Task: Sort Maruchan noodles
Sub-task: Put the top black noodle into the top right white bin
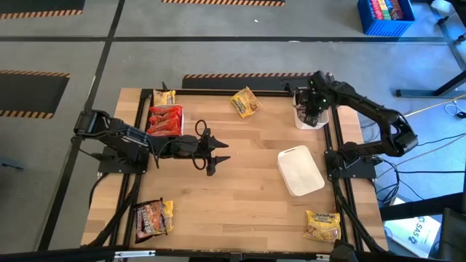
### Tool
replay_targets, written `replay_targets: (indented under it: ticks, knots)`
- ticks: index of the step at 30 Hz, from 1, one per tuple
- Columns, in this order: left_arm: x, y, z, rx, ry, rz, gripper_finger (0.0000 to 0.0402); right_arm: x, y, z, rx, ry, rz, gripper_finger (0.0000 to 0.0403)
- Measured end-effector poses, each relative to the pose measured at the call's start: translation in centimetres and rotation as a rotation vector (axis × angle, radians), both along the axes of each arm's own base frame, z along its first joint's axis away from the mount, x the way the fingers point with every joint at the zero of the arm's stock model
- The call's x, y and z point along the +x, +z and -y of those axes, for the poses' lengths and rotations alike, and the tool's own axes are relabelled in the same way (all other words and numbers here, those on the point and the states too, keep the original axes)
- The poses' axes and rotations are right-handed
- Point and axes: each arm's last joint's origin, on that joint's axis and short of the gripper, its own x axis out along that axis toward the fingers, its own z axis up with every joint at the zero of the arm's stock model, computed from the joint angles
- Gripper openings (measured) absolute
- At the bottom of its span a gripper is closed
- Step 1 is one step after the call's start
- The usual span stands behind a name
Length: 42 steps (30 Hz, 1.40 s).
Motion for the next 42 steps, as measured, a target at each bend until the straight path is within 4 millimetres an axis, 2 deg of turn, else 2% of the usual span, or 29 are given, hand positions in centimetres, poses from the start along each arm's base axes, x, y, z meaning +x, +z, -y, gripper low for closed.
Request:
replay_targets:
  ticks: [8, 14, 18, 27, 42]
  knots:
    - [0.0, 0.0, 0.0, 0.000, 0.000, 0.000, 0.0224, -0.4, -2.0, -0.4, -0.021, 0.033, -0.060, 0.0115]
    - [0.0, 0.0, 0.0, 0.000, 0.000, 0.000, 0.0224, -0.3, -2.1, 0.2, -0.112, -0.015, -0.068, 0.0117]
    - [0.0, 0.0, 0.0, 0.000, 0.000, 0.000, 0.0224, -0.2, -2.1, 0.3, -0.117, -0.030, -0.057, 0.0141]
    - [0.0, 0.0, 0.0, 0.000, -0.001, 0.000, 0.0224, -0.3, -2.0, 0.4, -0.148, -0.067, -0.092, 0.0234]
    - [0.0, 0.0, 0.0, 0.000, -0.001, 0.000, 0.0224, -0.2, -1.8, 0.9, -0.217, -0.123, -0.091, 0.0243]
